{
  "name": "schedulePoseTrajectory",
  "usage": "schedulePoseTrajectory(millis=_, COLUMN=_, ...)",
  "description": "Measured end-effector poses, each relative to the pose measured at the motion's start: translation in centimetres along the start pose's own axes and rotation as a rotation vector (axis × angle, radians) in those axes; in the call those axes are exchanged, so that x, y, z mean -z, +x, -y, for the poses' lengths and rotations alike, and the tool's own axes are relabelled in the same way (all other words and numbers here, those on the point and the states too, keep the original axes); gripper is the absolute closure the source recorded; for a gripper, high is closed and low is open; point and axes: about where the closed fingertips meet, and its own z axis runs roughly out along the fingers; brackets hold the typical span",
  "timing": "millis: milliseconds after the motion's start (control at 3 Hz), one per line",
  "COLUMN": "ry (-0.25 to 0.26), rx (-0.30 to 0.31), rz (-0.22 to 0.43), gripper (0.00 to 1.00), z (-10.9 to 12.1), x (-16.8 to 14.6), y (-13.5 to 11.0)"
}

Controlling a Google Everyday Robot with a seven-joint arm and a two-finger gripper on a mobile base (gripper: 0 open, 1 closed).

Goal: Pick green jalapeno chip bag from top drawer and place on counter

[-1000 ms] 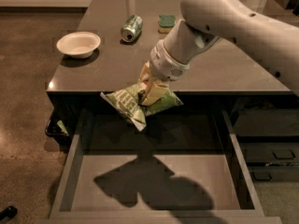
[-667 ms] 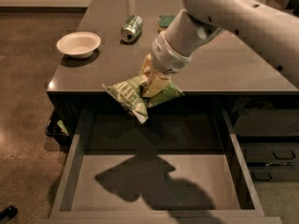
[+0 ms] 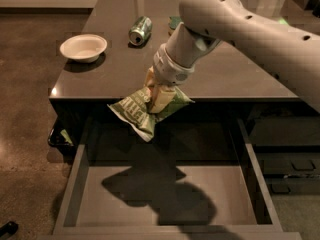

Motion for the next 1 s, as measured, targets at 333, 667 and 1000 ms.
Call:
schedulePoseTrajectory(millis=333, ry=0.0, rx=0.0, rz=0.0, gripper=1.0, z=-0.26, x=0.03, y=-0.19)
schedulePoseTrajectory(millis=667, ry=0.004, rx=-0.001, rz=-0.002, gripper=1.0, z=-0.35, x=-0.28, y=-0.22)
schedulePoseTrajectory(millis=1000, ry=0.004, rx=-0.001, rz=-0.002, gripper=1.0, z=-0.35, x=-0.26, y=-0.23)
